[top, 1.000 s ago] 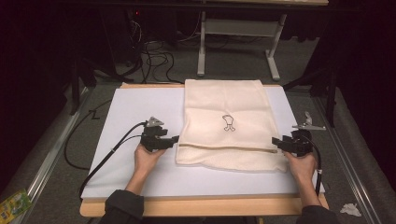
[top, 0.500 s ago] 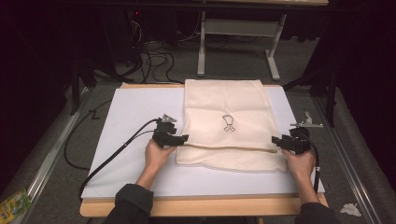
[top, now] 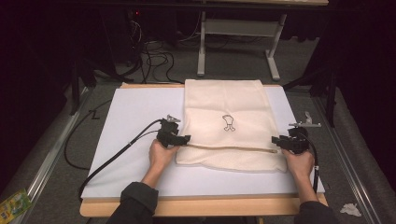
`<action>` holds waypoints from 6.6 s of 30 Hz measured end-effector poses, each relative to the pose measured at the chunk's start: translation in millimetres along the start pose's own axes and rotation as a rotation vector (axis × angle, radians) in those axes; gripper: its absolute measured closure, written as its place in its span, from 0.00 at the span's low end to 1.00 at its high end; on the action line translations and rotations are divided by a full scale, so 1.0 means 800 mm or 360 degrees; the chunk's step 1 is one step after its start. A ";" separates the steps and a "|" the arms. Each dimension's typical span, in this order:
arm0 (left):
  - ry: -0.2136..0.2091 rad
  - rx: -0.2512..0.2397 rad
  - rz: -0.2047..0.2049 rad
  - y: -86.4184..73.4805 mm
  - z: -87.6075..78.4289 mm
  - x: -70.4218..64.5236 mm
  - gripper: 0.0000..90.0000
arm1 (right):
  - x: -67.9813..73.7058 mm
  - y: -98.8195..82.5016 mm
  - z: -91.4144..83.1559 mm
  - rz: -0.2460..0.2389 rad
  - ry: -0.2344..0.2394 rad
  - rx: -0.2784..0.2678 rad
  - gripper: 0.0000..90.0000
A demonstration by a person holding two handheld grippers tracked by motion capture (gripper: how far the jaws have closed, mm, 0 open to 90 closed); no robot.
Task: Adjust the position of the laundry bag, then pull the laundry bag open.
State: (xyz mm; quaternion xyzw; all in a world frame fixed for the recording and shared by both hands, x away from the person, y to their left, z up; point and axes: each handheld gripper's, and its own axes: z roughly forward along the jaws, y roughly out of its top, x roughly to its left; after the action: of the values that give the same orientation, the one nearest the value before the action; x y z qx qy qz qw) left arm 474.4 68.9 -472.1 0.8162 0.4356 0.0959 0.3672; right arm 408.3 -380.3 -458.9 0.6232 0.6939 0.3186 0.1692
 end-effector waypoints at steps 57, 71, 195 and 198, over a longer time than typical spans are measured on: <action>-0.0037 -0.0101 0.0065 0.007 -0.063 0.021 0.95 | 0.029 0.012 -0.005 -0.0143 0.0276 0.0085 0.98; 0.0000 -0.0107 0.0087 -0.004 -0.078 0.029 0.95 | 0.045 0.011 -0.004 -0.0191 0.0312 0.0071 0.98; 0.0067 -0.0226 0.0230 -0.085 -0.082 -0.015 0.49 | 0.120 -0.034 0.011 -0.0220 0.0324 0.0053 0.50; 0.0053 -0.0230 0.0224 -0.086 -0.079 -0.017 0.49 | 0.123 -0.032 0.012 -0.0218 0.0314 0.0066 0.51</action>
State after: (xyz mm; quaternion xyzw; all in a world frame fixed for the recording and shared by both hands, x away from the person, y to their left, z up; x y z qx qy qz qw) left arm 392.3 114.6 -471.9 0.8144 0.3751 0.1662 0.4103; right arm 378.6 -283.2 -467.0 0.5433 0.7546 0.3515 0.1085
